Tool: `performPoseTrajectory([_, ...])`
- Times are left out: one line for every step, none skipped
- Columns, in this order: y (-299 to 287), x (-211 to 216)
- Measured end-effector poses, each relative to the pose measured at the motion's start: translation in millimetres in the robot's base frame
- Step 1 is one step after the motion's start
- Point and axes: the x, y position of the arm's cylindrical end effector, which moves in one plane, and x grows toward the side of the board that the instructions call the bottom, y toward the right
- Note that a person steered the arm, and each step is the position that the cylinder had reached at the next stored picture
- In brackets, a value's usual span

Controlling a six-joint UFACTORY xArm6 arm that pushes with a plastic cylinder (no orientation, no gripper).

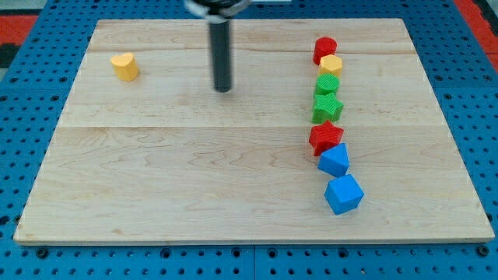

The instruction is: Move the yellow heart towards the top center of the board

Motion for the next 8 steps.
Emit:
performPoseTrajectory([-119.1,-8.5])
performPoseTrajectory([-144.9,-36.2])
performPoseTrajectory([-96.7,-37.1])
performPoseTrajectory([-116.1,-60.7])
performPoseTrajectory([-157.4,-68.4])
performPoseTrajectory([-88.8,-60.1])
performPoseTrajectory([-49.6,-68.5])
performPoseTrajectory([-87.6,-82.4])
